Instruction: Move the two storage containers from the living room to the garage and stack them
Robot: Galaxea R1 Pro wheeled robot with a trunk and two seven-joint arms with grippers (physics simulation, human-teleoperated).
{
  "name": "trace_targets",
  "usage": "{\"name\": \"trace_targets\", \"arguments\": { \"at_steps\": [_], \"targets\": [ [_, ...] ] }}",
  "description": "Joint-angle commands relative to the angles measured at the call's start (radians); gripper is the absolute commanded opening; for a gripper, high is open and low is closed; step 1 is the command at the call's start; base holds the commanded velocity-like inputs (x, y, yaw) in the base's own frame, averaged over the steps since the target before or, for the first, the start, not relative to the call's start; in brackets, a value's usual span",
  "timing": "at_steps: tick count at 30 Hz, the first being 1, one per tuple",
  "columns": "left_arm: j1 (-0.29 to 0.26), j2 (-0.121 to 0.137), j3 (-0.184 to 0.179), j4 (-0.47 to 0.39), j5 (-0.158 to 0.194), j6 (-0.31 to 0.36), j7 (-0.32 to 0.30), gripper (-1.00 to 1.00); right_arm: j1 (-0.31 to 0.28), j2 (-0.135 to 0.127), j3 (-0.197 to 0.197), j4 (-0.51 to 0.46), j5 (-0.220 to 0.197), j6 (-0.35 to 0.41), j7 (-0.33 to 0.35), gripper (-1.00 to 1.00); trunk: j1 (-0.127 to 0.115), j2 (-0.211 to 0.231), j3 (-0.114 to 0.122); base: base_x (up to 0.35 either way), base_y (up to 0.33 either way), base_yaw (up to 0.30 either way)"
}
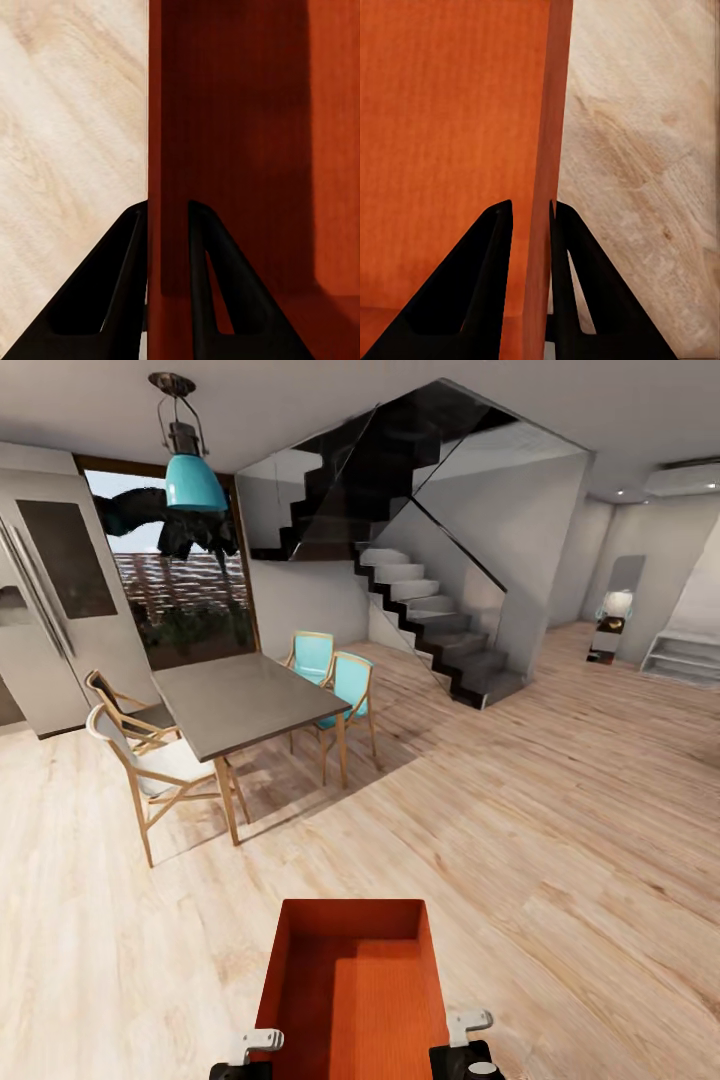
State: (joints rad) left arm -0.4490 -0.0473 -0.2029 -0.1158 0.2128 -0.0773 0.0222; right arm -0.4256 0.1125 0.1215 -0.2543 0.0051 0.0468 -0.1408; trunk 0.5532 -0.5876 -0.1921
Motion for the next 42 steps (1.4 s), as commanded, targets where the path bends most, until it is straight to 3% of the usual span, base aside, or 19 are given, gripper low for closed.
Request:
{"name": "trace_targets", "arguments": {
  "at_steps": [1,23,42],
  "targets": [
    [0.000,-0.001,-0.029,0.004,0.014,-0.003,-0.005,-1.00,-0.001,0.001,0.018,-0.005,-0.004,0.004,0.001,-1.00,0.000,-0.001,-0.002,0.000,0.000,-0.234],
    [0.000,-0.001,-0.029,0.004,0.014,-0.003,-0.005,-1.00,-0.001,0.001,0.019,-0.005,-0.004,0.004,0.001,-1.00,0.000,-0.001,-0.002,0.014,0.000,-0.214],
    [0.000,0.000,-0.029,0.004,0.011,-0.003,-0.005,-1.00,-0.001,0.001,0.018,-0.005,-0.004,0.005,0.001,-1.00,0.000,-0.001,-0.002,0.275,0.000,-0.049]
  ]
}}
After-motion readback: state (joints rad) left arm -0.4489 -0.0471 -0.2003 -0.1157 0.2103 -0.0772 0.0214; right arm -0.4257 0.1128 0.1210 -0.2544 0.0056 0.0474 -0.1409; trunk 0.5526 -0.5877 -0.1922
